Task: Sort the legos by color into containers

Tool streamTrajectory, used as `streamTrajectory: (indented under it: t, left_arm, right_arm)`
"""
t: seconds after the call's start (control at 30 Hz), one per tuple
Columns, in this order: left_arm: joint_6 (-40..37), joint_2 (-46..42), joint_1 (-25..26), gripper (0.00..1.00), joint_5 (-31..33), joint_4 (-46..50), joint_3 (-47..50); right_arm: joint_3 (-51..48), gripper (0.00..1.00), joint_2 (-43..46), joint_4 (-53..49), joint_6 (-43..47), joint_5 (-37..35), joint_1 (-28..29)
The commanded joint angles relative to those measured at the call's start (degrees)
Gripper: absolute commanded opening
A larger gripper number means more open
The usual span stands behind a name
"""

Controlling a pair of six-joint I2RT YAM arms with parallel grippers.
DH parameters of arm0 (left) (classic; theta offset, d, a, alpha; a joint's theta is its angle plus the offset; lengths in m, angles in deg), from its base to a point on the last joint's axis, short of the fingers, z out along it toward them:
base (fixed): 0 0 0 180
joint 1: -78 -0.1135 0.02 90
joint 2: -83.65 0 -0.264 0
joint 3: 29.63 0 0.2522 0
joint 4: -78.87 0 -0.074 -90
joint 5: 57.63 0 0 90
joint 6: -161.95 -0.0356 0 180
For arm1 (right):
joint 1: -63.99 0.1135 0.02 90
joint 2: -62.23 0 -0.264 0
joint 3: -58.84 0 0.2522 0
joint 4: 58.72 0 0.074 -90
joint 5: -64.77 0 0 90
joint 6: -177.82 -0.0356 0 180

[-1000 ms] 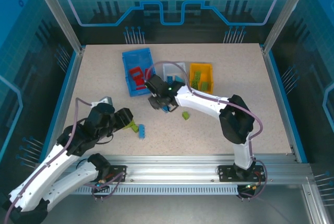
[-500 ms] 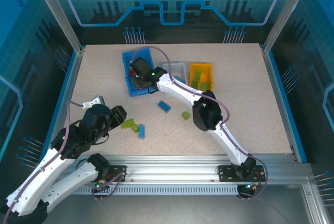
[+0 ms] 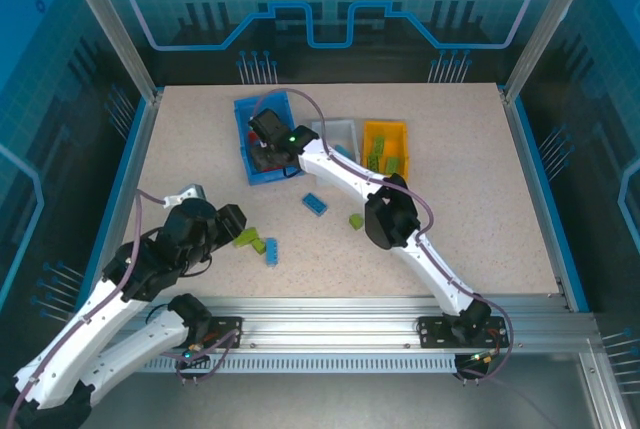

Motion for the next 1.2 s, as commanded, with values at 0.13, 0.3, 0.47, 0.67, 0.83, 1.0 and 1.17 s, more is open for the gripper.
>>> streamTrajectory:
  t: [0.13, 0.3, 0.47, 0.67, 0.83, 1.0, 1.17]
  left_arm:
    - [1.6, 2.7, -0.1, 0.63, -1.8, 2.0, -0.8]
    - [0.6, 5.5, -0.1, 0.65, -5.4, 1.0, -1.7]
    - [-2.5, 11.9, 0.2, 0.64, -18.3, -9.1, -0.8]
    - [-3.2, 21.8, 7.8, 0.63, -21.4, -18.3, -0.3]
    - [-0.2, 24.6, 11.7, 0.63, -19.1, -22.5, 1.5]
    - [0.8, 23.0, 12.1, 0.63, -18.7, -23.2, 3.0]
    - [1.4, 20.9, 12.2, 0.63, -17.9, -22.9, 4.3]
  right_arm:
    - [-13.1, 0.51, 21.1, 5.9, 3.3, -5.1, 2.7]
    - [-33.7, 0.54, 38.2, 13.4, 3.9, -8.1, 4.3]
    - [-55.1, 0.62, 51.9, 13.2, 1.7, -9.8, 4.2]
    - [-76.1, 0.73, 61.5, 9.5, -2.8, -5.7, 1.7]
    - [-82.7, 0.75, 58.7, 8.2, -2.6, -2.2, -0.6]
    - [-83.2, 0.75, 52.5, 9.5, -1.4, -2.8, -2.5]
    - [-81.4, 0.71, 47.7, 10.7, 0.0, -1.9, -5.1]
